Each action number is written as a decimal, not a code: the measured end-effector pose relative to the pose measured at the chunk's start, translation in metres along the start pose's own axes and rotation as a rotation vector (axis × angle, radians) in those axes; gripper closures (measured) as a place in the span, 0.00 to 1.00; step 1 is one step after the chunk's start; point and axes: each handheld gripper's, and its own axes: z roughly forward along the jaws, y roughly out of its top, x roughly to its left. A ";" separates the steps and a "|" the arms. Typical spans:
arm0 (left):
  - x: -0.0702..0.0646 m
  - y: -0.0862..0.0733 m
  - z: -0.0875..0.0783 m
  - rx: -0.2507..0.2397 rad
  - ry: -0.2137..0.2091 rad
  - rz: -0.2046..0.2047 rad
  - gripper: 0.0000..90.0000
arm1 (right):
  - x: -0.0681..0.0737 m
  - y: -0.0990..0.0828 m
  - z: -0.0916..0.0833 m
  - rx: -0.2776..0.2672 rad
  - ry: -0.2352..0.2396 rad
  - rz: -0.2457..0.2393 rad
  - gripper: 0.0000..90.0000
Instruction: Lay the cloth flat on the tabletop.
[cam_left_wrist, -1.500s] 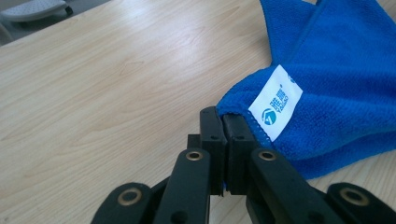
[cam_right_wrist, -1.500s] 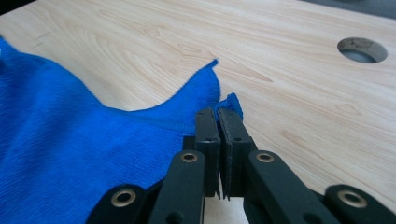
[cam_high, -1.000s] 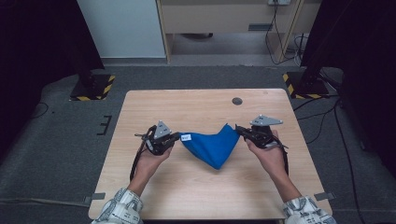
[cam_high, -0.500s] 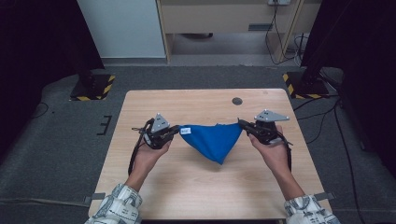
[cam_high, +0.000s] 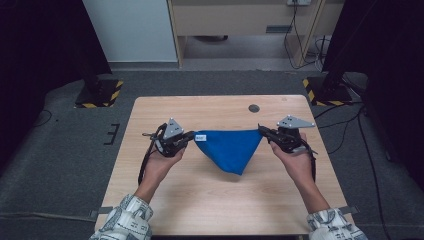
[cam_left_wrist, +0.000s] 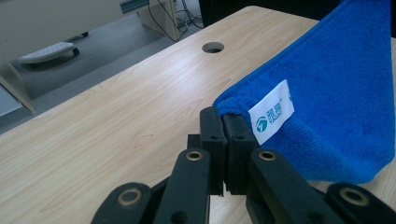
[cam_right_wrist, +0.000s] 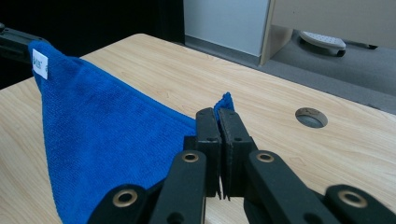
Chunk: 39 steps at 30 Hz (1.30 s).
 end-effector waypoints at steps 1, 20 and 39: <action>0.000 0.001 -0.001 -0.001 0.000 0.000 0.98 | 0.001 0.000 -0.001 0.000 -0.004 0.003 0.98; -0.002 0.016 -0.020 -0.058 -0.007 0.005 0.98 | 0.008 0.016 -0.022 -0.057 0.008 -0.024 0.98; -0.002 0.022 -0.026 -0.063 -0.008 0.013 0.98 | 0.009 0.023 -0.033 -0.083 0.007 -0.030 0.98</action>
